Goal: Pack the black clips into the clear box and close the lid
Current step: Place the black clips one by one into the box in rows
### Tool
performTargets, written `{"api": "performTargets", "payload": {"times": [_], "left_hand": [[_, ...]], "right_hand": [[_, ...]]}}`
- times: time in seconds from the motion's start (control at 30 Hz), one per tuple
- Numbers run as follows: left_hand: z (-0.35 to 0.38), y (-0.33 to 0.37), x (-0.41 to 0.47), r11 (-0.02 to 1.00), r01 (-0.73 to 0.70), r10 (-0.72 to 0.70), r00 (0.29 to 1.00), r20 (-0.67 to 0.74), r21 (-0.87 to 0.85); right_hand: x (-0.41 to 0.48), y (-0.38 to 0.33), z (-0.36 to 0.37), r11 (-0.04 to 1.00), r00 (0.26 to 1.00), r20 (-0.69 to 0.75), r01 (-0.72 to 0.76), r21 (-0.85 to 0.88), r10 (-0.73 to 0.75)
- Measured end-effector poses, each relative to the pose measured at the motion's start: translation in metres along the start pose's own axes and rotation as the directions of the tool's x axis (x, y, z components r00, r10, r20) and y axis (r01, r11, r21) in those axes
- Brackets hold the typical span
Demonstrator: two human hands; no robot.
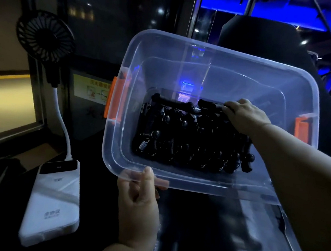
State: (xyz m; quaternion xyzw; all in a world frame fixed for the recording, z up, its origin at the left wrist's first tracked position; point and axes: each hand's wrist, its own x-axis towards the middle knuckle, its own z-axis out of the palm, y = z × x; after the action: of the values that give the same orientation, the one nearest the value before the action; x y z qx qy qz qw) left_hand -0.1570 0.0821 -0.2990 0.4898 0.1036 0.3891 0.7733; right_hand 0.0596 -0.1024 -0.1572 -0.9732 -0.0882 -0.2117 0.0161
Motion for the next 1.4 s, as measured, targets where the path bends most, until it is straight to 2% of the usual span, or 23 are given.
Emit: {"api": "performTargets", "payload": {"times": [0.1,0.23,0.4,0.57,0.8,0.93,1.07,1.23,1.4], "left_hand": [[0.001,0.000,0.001,1.000,-0.009,0.009,1.000,-0.003,-0.003],[0.002,0.001,0.002,0.999,-0.033,0.033,0.999,0.011,-0.009],[0.001,-0.001,0.004,0.999,-0.050,0.050,0.998,0.024,0.007],[0.002,-0.003,0.006,0.997,-0.077,0.077,0.997,0.026,0.003],[0.001,-0.005,0.008,0.994,-0.107,0.105,0.993,0.046,0.032],[0.000,-0.004,0.006,0.995,-0.092,0.090,0.995,0.048,0.039],[0.000,-0.003,0.005,0.994,-0.099,0.096,0.994,0.052,0.045],[0.000,-0.002,0.003,0.995,-0.089,0.087,0.995,0.044,0.045],[0.001,-0.001,0.002,0.993,-0.104,0.101,0.994,0.040,0.062]], "right_hand": [[-0.002,-0.002,0.001,0.998,0.998,0.003,-0.062,-0.009,0.062],[-0.017,-0.006,-0.001,0.991,0.988,-0.096,-0.110,0.080,0.117],[-0.043,-0.011,-0.009,0.983,0.978,-0.143,-0.130,0.131,0.149],[-0.093,-0.004,-0.026,0.980,0.978,-0.178,-0.076,0.182,0.108],[-0.178,0.029,-0.017,0.989,0.962,-0.271,0.063,0.131,-0.026],[-0.223,0.041,-0.013,0.977,0.947,-0.321,0.072,0.199,-0.005],[-0.248,0.070,-0.013,0.945,0.961,-0.220,-0.096,0.312,0.170],[-0.266,0.120,-0.009,0.891,0.904,-0.062,-0.402,0.209,0.423],[-0.273,0.158,-0.008,0.839,0.840,-0.033,-0.537,0.085,0.541]]}}
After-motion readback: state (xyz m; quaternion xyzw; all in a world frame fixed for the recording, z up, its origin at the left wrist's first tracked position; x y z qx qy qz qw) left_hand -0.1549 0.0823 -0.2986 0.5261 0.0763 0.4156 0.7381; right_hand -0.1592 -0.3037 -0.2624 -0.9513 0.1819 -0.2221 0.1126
